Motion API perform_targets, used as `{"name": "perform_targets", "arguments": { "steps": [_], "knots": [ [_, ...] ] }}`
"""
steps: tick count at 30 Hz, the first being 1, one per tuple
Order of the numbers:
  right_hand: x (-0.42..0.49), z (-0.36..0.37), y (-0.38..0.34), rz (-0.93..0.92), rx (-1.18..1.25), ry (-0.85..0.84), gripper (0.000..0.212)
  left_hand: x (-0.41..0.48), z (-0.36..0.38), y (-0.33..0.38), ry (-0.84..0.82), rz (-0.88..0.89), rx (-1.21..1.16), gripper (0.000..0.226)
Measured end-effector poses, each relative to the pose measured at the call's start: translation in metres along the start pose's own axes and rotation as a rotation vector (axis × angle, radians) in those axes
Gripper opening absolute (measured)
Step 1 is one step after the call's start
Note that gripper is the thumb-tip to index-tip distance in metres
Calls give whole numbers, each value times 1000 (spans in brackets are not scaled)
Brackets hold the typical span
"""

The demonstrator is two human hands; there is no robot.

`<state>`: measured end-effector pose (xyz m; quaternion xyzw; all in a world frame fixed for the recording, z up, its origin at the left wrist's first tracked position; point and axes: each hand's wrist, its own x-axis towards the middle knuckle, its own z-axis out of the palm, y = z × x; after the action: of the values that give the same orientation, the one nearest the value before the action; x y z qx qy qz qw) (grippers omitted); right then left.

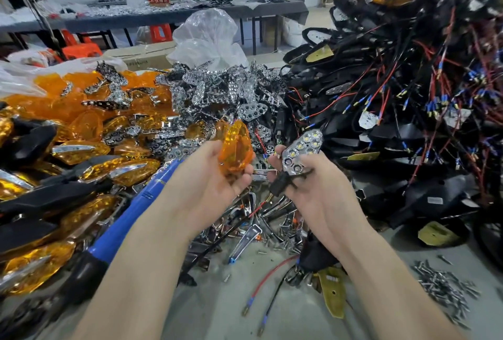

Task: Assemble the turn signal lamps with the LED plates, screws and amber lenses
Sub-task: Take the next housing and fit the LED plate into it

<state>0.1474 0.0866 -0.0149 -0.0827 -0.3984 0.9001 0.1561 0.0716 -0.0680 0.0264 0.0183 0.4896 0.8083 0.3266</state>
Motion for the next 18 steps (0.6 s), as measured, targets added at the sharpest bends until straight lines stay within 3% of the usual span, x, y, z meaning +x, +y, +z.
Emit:
{"name": "perform_targets", "arguments": {
  "steps": [8,11,14,18],
  "knots": [
    [-2,4,-4,76,30,26,35,4,-5,-5,-137,-69,-239,34],
    [-3,3,-3,77,80,-10,36,5,-7,-7,-180,-25,-221,33],
    [-3,1,-3,54,121,-76,24,6,-6,-8,-174,35,-134,37],
    [-1,0,-2,18,67,-90,35,5,-4,-12,-179,94,-64,39]
  ]
}}
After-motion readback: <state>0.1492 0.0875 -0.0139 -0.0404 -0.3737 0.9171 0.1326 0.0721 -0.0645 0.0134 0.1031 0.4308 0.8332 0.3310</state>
